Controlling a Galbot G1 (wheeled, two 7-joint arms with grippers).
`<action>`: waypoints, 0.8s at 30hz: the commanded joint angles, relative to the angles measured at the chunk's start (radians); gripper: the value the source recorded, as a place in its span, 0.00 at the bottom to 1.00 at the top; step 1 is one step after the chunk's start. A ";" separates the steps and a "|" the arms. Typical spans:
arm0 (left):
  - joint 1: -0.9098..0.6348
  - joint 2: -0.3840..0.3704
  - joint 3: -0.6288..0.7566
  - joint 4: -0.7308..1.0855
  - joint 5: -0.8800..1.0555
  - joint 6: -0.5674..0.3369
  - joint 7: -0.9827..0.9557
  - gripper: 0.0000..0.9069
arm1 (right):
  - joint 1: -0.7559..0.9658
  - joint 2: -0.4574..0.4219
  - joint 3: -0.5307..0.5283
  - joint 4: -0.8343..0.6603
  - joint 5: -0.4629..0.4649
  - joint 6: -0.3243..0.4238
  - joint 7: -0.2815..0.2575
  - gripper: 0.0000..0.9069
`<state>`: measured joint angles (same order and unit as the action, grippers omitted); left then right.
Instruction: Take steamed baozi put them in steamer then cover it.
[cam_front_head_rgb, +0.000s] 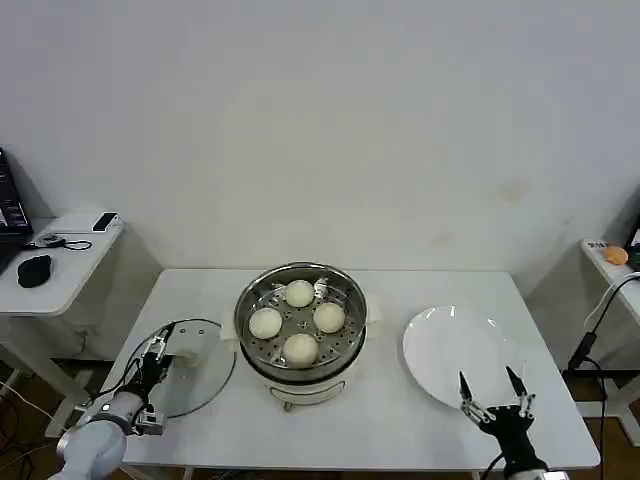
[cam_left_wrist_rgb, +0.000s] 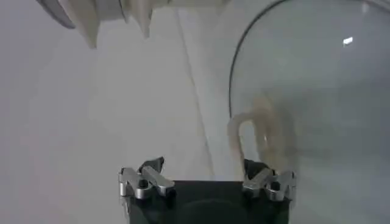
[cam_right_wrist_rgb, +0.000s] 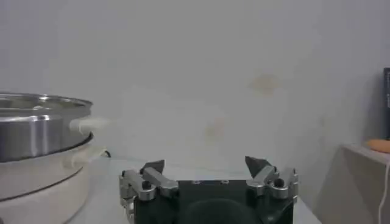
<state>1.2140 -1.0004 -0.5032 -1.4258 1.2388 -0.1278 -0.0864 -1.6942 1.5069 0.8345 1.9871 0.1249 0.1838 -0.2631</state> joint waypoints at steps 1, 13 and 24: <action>-0.013 -0.005 0.005 0.023 0.005 -0.006 -0.010 0.00 | 0.002 0.001 -0.003 -0.003 -0.001 0.000 0.001 1.00; 0.003 -0.010 -0.015 0.007 0.005 -0.041 -0.063 0.00 | 0.000 0.002 -0.006 0.000 -0.001 0.004 0.000 1.00; 0.078 -0.050 -0.120 -0.118 -0.015 0.043 -0.102 0.00 | -0.002 -0.002 -0.016 -0.002 -0.007 0.008 -0.001 1.00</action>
<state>1.2491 -1.0335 -0.5587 -1.4638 1.2355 -0.1356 -0.1623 -1.6976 1.5067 0.8209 1.9865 0.1189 0.1910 -0.2638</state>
